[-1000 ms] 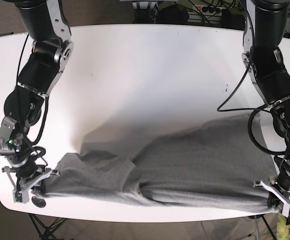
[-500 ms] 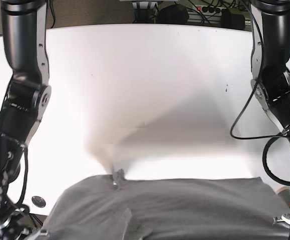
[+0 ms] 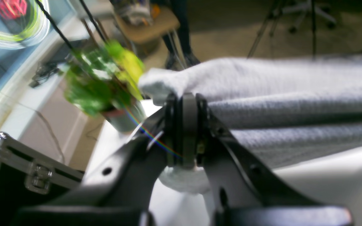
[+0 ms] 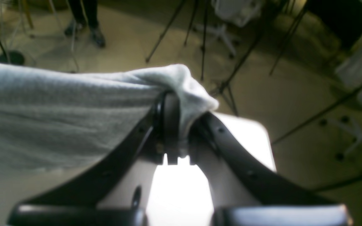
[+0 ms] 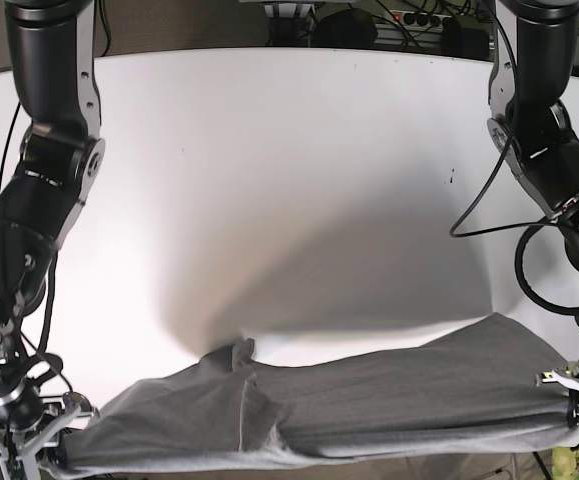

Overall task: Fold the T-shirt properly
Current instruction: 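Lift the shirt edge with both grippers and swing it over the table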

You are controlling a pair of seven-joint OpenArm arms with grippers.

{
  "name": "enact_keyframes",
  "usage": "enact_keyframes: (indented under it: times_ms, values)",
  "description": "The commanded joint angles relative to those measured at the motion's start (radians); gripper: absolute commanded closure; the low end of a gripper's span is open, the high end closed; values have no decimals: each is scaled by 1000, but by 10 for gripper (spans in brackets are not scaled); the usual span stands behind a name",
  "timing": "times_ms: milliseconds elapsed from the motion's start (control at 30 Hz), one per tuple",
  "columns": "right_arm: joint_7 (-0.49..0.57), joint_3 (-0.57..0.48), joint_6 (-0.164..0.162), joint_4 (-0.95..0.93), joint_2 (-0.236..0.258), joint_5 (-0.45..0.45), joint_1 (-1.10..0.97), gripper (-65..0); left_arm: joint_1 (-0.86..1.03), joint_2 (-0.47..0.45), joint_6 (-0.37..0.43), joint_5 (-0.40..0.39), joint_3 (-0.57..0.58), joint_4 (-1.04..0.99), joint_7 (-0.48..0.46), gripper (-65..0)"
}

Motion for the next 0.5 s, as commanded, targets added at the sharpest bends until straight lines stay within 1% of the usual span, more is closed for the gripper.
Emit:
enact_keyframes:
  times_ms: [0,100,167,200,300,400,467]
  values:
    - [27,49,-20,83,1,-19,-44,-21,12,-15,8,4,-28,45,-37,0]
    - [27,101,-20,129,-15,-19,-145,-21,80,-13,8,4,-39,53,-37,0]
    - [27,132,-19,162,-39,-14,-228,-21,134,-12,7,4,-41,64,-37,0]
    - [27,141,-19,177,-42,-5,-256,-21,154,-12,5,4,-41,73,-37,0]
    - [27,190,-19,229,-53,50,-369,-21,246,-3,-27,4,-47,123,-37,0]
    - [27,230,-20,241,-58,93,-457,-21,296,36,-59,6,-50,147,-37,0]
    - [27,250,-20,243,-75,119,-510,-21,341,45,-69,7,-62,160,-37,0]
